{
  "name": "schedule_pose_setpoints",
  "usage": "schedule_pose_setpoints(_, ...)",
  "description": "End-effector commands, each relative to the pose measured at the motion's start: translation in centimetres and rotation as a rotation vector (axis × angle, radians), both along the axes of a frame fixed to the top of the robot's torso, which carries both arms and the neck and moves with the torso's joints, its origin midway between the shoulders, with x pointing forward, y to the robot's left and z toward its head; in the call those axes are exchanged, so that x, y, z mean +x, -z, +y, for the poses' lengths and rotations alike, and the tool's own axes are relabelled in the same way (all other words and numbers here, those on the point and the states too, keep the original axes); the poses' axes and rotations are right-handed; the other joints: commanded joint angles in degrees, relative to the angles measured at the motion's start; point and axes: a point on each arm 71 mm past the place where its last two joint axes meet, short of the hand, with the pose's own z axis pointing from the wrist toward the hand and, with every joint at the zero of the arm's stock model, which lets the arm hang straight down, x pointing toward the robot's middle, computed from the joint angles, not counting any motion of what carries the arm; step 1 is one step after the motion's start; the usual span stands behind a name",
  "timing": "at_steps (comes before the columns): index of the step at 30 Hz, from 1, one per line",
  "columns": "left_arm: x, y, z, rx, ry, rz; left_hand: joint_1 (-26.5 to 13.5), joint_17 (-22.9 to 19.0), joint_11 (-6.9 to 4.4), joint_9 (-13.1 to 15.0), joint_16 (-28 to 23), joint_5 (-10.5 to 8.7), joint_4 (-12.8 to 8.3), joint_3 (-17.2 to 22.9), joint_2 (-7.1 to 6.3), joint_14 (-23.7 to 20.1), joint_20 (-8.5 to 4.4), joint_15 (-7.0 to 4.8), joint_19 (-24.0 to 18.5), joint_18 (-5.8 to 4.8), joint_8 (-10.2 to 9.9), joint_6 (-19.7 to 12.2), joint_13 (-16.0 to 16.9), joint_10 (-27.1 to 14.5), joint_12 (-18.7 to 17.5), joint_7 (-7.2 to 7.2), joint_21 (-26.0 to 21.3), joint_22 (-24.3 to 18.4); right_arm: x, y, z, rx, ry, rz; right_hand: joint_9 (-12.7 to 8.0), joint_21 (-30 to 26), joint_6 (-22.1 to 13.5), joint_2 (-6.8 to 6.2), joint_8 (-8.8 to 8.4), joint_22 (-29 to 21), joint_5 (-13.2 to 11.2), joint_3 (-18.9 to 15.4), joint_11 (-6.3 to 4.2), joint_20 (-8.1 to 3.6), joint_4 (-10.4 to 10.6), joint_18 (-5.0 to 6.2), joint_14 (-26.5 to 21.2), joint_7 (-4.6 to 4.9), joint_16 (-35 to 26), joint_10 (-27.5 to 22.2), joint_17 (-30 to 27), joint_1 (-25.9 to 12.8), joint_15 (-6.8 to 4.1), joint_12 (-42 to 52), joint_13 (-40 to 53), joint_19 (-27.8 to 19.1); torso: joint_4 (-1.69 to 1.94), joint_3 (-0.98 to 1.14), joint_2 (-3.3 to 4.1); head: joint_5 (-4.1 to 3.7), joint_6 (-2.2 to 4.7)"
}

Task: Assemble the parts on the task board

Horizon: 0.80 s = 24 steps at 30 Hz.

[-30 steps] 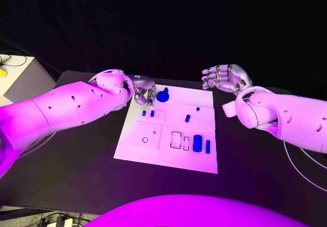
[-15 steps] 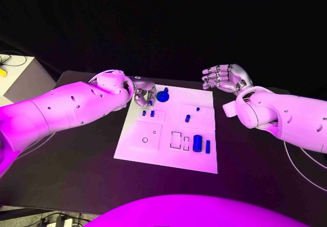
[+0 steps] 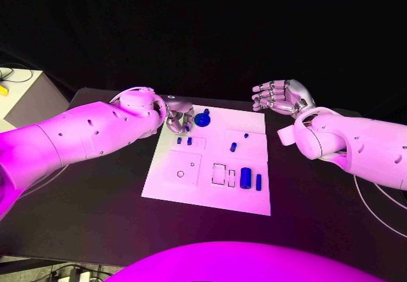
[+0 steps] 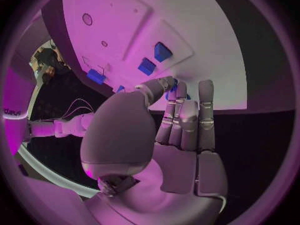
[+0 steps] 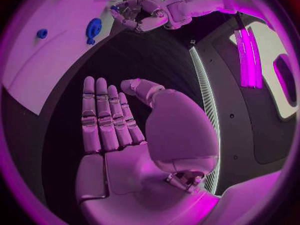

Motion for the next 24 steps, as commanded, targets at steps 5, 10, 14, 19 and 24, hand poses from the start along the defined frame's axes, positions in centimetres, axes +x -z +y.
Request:
schedule_pose_setpoints(5,-0.04,0.01,-0.30,-0.003,0.003,0.008,-0.29,0.03,0.07,0.11,-0.33,-0.22,-0.24,-0.24,0.23,-0.36,0.02,0.17,-0.31,0.87,-0.39,0.59,-0.05,0.40,-0.31,-0.01,-0.24,-0.06,-0.08,-0.07,0.16,-0.001,-0.020,-0.009,-0.04,-0.28,0.35,0.68,-0.20,-0.05,0.13,-0.13,-0.15,-0.07,-0.31,-0.03,0.24,1.78,-0.30,0.43,-0.05,-0.07,0.06,-0.33,-0.02,-0.08,-0.06,0.04,0.04,-0.08,0.00)
schedule_pose_setpoints(10,0.03,0.00,-0.30,-0.005,0.002,0.004,-0.22,0.12,0.06,0.11,-0.29,-0.20,-0.29,-0.20,0.28,-0.36,0.02,0.17,-0.34,0.87,-0.43,0.60,-0.05,0.44,-0.37,-0.01,-0.24,-0.06,-0.08,-0.07,0.16,-0.001,-0.020,-0.009,-0.04,-0.28,0.35,0.68,-0.20,-0.05,0.13,-0.13,-0.15,-0.07,-0.31,-0.03,0.24,1.78,-0.30,0.43,-0.05,-0.07,0.06,-0.33,-0.02,-0.08,-0.06,0.06,0.03,-0.05,0.00)
schedule_pose_setpoints(14,0.05,0.00,-0.38,-0.004,0.001,0.001,-0.22,0.12,0.06,0.11,-0.29,-0.20,-0.29,-0.20,0.28,-0.36,0.02,0.17,-0.34,0.87,-0.43,0.60,-0.05,0.44,-0.37,-0.01,-0.24,-0.06,-0.09,-0.07,0.19,0.000,-0.021,-0.009,-0.04,-0.28,0.35,0.68,-0.20,-0.05,0.13,-0.13,-0.15,-0.07,-0.31,-0.03,0.24,1.78,-0.30,0.43,-0.05,-0.07,0.06,-0.33,-0.02,-0.08,0.00,0.01,0.01,-0.07,0.00)
schedule_pose_setpoints(19,0.07,0.04,-0.48,-0.001,0.001,0.004,-0.22,0.12,0.06,0.11,-0.29,-0.20,-0.29,-0.20,0.28,-0.36,0.02,0.17,-0.34,0.87,-0.43,0.60,-0.05,0.44,-0.37,-0.01,-0.24,-0.06,-0.09,-0.07,0.22,0.000,-0.022,-0.009,-0.04,-0.28,0.35,0.68,-0.20,-0.05,0.13,-0.13,-0.15,-0.07,-0.31,-0.03,0.24,1.78,-0.30,0.43,-0.05,-0.07,0.06,-0.33,-0.02,-0.08,-0.02,0.01,0.06,-0.09,0.00)
schedule_pose_setpoints(24,0.05,0.16,-0.57,0.005,0.002,0.012,-0.22,0.12,0.06,0.11,-0.29,-0.20,-0.29,-0.20,0.28,-0.36,0.02,0.17,-0.34,0.87,-0.43,0.60,-0.05,0.44,-0.37,-0.01,-0.24,-0.06,-0.08,-0.06,0.25,0.000,-0.023,-0.009,-0.04,-0.28,0.35,0.68,-0.20,-0.05,0.13,-0.13,-0.15,-0.07,-0.31,-0.03,0.24,1.78,-0.30,0.43,-0.05,-0.07,0.06,-0.33,-0.02,-0.08,-0.05,0.02,0.08,-0.11,0.00)
